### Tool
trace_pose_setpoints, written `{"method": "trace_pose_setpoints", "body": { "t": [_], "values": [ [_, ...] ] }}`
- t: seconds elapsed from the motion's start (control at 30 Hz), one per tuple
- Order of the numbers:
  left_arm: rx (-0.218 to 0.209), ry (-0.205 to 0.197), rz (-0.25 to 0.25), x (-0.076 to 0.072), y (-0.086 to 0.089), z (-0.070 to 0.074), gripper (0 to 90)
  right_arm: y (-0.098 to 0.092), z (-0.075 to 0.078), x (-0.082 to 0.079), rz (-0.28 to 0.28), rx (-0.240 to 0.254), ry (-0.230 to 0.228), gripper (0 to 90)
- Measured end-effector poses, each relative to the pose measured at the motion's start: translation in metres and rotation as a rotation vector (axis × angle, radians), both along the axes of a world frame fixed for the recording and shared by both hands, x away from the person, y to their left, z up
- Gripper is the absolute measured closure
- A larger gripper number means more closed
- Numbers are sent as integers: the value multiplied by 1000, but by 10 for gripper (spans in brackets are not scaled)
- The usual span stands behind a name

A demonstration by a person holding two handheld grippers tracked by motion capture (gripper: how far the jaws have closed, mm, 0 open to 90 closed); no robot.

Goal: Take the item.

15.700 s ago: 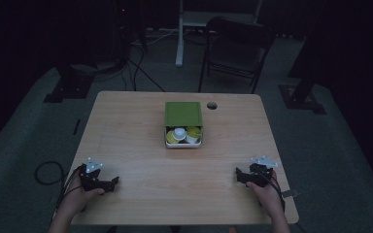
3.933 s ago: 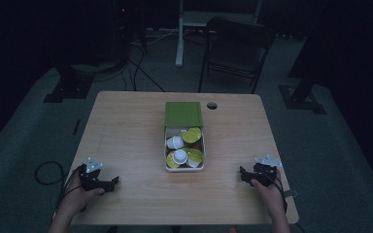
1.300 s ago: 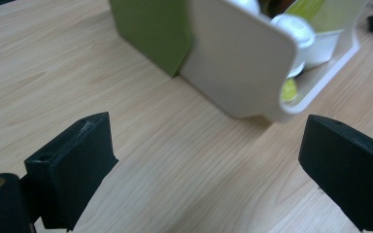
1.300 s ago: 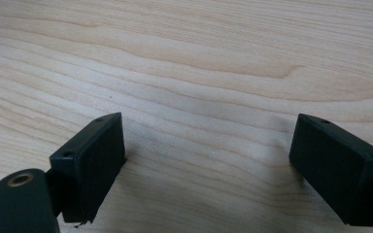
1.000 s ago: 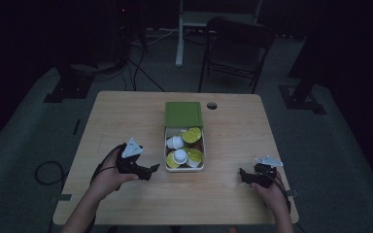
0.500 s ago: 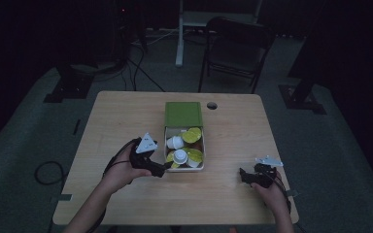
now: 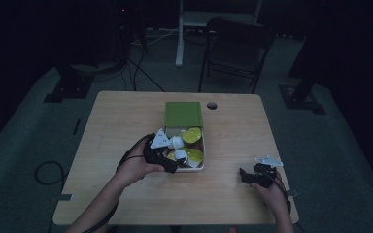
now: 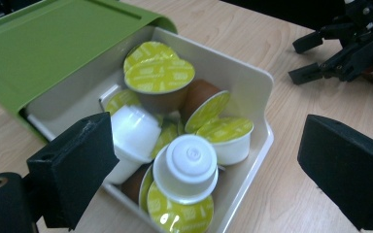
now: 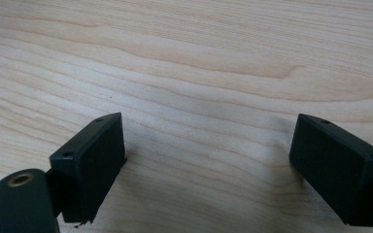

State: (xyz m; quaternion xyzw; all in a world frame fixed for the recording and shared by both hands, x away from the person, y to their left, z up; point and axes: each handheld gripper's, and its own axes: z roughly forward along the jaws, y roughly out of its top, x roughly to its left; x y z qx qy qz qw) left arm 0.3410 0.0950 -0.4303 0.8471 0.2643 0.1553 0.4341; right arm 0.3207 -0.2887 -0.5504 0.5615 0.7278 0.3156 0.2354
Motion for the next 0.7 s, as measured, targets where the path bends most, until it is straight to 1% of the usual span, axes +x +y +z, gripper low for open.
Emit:
{"method": "trace_pose_setpoints", "body": {
  "t": [0.17,0.27,0.33,0.37,0.4,0.47,0.57,0.63,0.7],
  "values": [
    [-8,-4,-1,6,-9,-2,67,0,0,0,1,-1,-1,123],
    [-15,1,2,10,-13,-5,67,0,0,0,1,-2,-1,123],
    [-9,2,4,12,-15,-7,67,0,0,0,1,-2,-1,123],
    [-17,2,8,14,-19,-9,67,0,0,0,1,-1,-1,123],
    [-35,10,13,15,-20,-9,67,0,0,0,1,-2,-1,123],
    [-53,7,29,18,-24,-11,67,0,0,0,1,-1,-1,123],
    [-43,-9,55,24,-28,-14,67,0,0,0,2,-3,-1,123],
    [-49,0,59,27,-30,-15,67,0,0,0,2,-3,-1,123],
    [-44,4,58,30,-33,-17,67,0,0,0,2,-3,-1,123]
  ]
}}
